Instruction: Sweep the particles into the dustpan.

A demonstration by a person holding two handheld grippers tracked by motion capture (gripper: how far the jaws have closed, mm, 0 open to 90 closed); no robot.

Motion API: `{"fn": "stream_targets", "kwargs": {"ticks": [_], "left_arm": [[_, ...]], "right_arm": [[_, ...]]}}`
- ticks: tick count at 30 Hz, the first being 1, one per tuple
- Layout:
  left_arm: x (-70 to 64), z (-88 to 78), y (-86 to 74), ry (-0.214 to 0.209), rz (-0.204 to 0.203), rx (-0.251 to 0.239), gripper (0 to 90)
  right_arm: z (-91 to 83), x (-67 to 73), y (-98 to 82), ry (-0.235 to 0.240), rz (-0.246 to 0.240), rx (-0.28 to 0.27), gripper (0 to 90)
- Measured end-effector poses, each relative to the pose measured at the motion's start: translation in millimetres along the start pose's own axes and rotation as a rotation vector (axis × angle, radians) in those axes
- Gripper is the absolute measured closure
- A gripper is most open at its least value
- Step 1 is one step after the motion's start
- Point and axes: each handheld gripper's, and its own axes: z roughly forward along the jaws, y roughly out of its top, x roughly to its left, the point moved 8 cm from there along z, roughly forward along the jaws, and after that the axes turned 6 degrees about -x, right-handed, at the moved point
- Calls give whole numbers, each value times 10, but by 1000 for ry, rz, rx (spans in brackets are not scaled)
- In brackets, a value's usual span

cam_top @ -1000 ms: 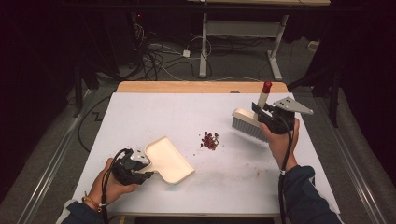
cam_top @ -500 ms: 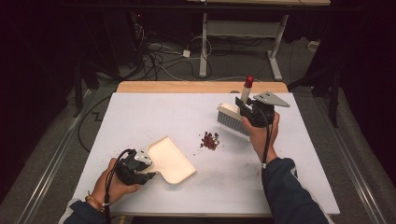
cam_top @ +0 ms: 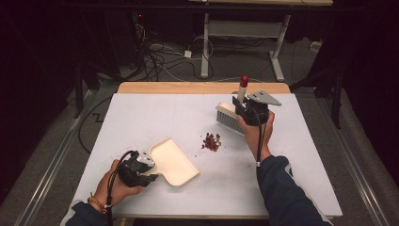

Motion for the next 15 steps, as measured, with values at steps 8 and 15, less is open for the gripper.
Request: {"fn": "stream_targets", "kwargs": {"ticks": [8, 15], "left_arm": [[-3, 2, 6, -1, 0, 0, 641], [-14, 14, 20, 0, 0, 2, 641]], "right_arm": [[87, 45, -9, -2, 9, -3, 702], [153, 200, -57, 19, -2, 12, 702]]}}
